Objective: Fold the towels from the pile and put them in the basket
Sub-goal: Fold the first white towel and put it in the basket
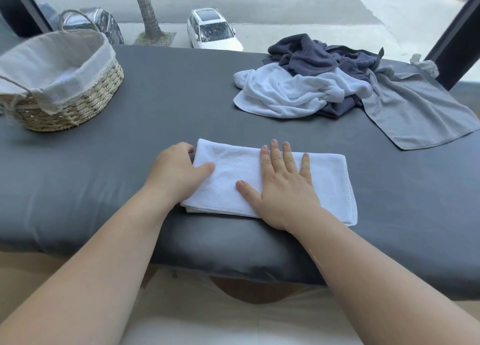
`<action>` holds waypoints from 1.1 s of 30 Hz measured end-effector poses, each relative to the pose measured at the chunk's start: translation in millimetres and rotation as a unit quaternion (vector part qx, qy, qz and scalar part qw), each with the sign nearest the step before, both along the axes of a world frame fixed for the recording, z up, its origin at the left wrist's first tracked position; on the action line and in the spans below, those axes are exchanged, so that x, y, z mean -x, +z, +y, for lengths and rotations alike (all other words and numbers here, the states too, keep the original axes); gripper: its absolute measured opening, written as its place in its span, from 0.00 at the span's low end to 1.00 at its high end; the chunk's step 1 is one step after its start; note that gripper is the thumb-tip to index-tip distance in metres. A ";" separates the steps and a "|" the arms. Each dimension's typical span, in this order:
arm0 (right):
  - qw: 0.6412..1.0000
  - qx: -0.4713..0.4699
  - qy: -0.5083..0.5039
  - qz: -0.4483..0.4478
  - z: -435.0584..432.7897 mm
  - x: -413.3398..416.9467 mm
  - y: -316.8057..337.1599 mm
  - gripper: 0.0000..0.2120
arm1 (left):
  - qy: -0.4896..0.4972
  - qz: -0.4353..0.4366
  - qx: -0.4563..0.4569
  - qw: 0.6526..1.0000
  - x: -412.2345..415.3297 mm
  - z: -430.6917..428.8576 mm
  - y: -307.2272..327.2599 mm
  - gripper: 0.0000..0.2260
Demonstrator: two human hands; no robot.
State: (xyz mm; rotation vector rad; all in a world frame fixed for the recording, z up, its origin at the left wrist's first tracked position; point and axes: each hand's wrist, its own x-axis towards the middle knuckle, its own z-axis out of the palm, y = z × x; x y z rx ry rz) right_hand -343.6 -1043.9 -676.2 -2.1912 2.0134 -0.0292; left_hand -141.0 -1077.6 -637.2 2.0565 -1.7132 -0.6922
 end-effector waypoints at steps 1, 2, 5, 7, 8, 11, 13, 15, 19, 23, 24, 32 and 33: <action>1.000 -0.001 0.000 0.000 -0.3 -0.1 0.3 0.45 | -0.003 0.007 -0.010 1.000 -1.1 0.8 2.6 0.16; 1.000 -0.002 0.001 -0.001 -0.2 -0.2 0.3 0.45 | 0.000 0.034 -0.017 0.999 -1.9 2.2 5.0 0.11; 1.000 -0.003 0.006 -0.009 0.6 -0.2 2.1 0.45 | 0.023 0.174 -0.024 0.984 0.6 7.0 11.9 0.04; 1.000 -0.006 0.010 -0.022 3.3 2.0 6.1 0.45 | 0.028 0.236 0.001 0.971 7.9 11.2 21.8 0.06; 0.999 -0.010 0.010 -0.029 5.7 4.8 8.6 0.44 | 0.026 0.257 0.022 0.966 14.1 13.9 28.9 0.07; 0.999 -0.027 -0.009 -0.045 17.4 22.3 16.0 0.43 | -0.004 0.286 0.083 0.955 37.3 20.7 49.3 0.08; 0.996 -0.028 -0.025 -0.076 29.0 39.1 22.2 0.42 | -0.040 0.273 0.107 0.955 55.8 22.1 57.2 0.09; 0.988 -0.008 -0.045 -0.151 41.0 56.2 29.7 0.39 | -0.082 0.223 0.132 0.962 77.7 20.5 58.7 0.10; 0.922 0.077 -0.135 -0.355 52.8 87.5 34.3 0.29 | -0.155 0.094 0.159 0.971 131.2 17.9 51.5 0.12; 0.806 0.052 -0.214 -0.550 48.3 108.2 28.5 0.22 | -0.192 0.039 0.166 0.966 176.8 17.2 31.0 0.09; 0.787 0.039 -0.218 -0.575 46.1 111.8 27.9 0.21 | -0.201 0.024 0.163 0.966 184.9 18.2 26.3 0.09; 0.815 0.021 -0.170 -0.553 43.5 120.8 23.0 0.06 | -0.263 0.110 0.196 0.938 178.3 40.7 11.9 0.13; 0.820 0.024 -0.168 -0.547 43.9 119.4 22.6 0.04 | -0.242 0.121 0.235 0.933 171.5 41.9 12.0 0.12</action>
